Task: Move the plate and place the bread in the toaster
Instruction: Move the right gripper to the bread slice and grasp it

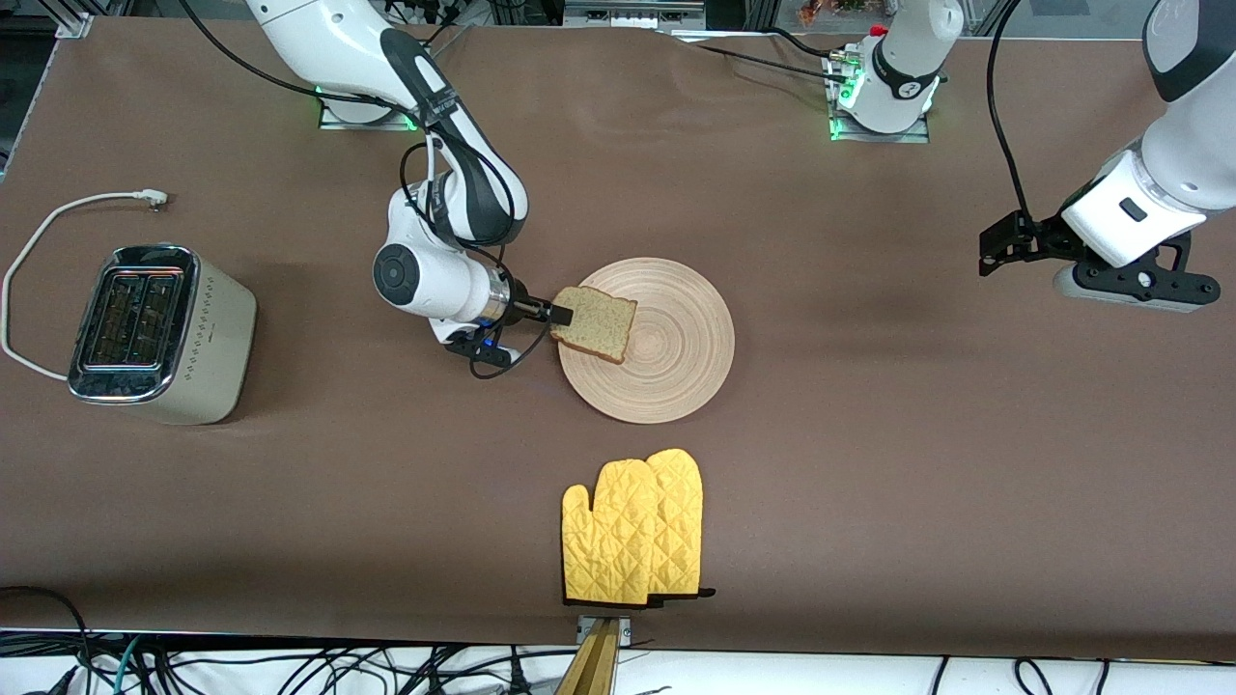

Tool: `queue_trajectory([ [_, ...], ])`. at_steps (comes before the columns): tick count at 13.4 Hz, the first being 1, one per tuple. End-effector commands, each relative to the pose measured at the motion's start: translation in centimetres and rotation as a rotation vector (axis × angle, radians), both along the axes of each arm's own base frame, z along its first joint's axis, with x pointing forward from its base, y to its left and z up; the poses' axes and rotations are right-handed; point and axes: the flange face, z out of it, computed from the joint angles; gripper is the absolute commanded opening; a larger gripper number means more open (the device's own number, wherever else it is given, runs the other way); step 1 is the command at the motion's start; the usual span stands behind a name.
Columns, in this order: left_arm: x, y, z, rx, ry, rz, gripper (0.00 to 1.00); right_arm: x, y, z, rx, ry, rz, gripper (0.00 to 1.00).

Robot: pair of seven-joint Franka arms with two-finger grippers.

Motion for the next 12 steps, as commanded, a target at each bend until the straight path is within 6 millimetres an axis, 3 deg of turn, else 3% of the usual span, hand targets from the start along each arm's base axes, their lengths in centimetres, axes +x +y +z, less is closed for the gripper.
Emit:
queue_trajectory([
  [1, 0.5, 0.4, 0.5, -0.006, 0.007, -0.015, 1.00, -0.4, 0.8, -0.3, 0.014, -0.006, -0.028, 1.00],
  [3, 0.5, 0.5, 0.4, -0.007, 0.008, -0.020, 1.00, -0.6, 1.0, -0.2, 0.020, -0.006, -0.030, 1.00],
  [4, 0.5, 0.5, 0.4, -0.007, 0.008, -0.018, 1.00, -0.6, 1.1, -0.2, 0.026, -0.002, -0.038, 0.91],
  [5, 0.5, 0.5, 0.5, -0.006, 0.007, -0.017, 1.00, -0.6, 1.1, -0.2, 0.026, -0.002, -0.038, 0.71],
  [6, 0.5, 0.5, 0.4, -0.006, 0.008, -0.015, 1.00, -0.6, 1.1, -0.2, 0.026, 0.000, -0.039, 0.43],
  [8, 0.5, 0.3, 0.5, -0.006, 0.007, -0.015, 1.00, -0.8, 1.5, -0.1, 0.028, 0.000, -0.031, 0.10],
  [9, 0.5, 0.3, 0.5, -0.006, 0.007, -0.015, 1.00, -1.1, 2.0, -0.1, 0.029, -0.001, -0.021, 0.00],
  [12, 0.5, 0.4, 0.5, -0.006, 0.007, -0.014, 1.00, -1.2, 2.2, 0.0, 0.030, -0.002, -0.015, 0.00],
])
